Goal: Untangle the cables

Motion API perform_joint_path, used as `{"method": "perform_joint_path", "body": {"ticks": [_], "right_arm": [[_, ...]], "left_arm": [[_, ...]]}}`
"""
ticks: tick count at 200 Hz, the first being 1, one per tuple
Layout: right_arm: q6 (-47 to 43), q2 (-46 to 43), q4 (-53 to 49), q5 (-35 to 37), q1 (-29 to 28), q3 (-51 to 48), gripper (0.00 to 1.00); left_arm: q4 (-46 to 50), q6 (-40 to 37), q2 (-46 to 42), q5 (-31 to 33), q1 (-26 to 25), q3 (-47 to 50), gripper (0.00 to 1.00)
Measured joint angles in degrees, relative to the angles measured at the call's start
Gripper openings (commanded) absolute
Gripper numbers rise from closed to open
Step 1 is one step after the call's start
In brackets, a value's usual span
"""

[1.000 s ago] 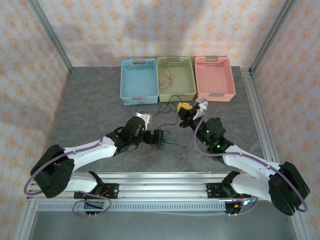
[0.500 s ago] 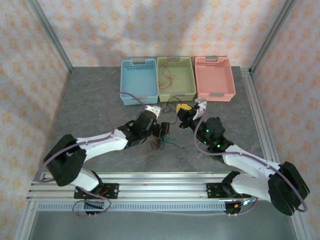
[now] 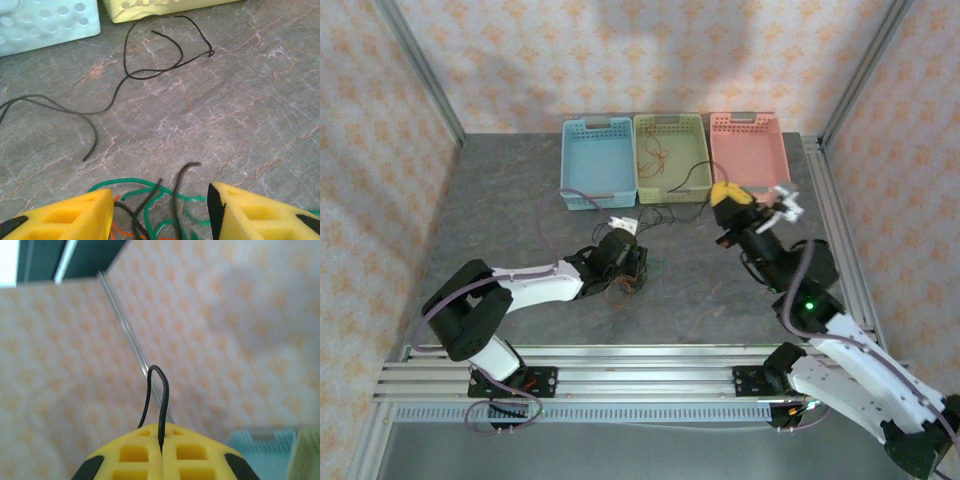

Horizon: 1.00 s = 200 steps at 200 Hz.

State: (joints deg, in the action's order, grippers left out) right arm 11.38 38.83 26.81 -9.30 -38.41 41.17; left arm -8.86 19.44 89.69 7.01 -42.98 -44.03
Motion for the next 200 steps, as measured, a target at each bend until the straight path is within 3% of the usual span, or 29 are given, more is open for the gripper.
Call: {"method": "perform_joint_path", "body": {"ticks": [44,76,97,151,200], "right_arm": [[-2.4,-3.8,-1.0,7.1,0.0,2.6,0.0],[-3.7,0.6,-2.4,10.1,0.0,2.6,0.0],[-4.2,4.7,-2.4,11.6,0.0,3.1,0.0],[-4.2,22.5,0.1,12.6,0.0,14.6,0.0],[-3.9,45.0,6.6,13.0,1.4,31.9,0.0]], "left_arm": [[0.2,0.2,-3.6,1.3,0.0,1.5,0.53],[1.0,1.1,-5.6,2.2,0.5,2.1,0.54],[2.8,2.2,-8.2,2.8,0.9,3.3,0.6],[14.6,6.3,-22.4,4.6,3.7,4.3,0.71],[26.6,10.4,-42.8,8.0,8.0,7.5,0.76]]}}
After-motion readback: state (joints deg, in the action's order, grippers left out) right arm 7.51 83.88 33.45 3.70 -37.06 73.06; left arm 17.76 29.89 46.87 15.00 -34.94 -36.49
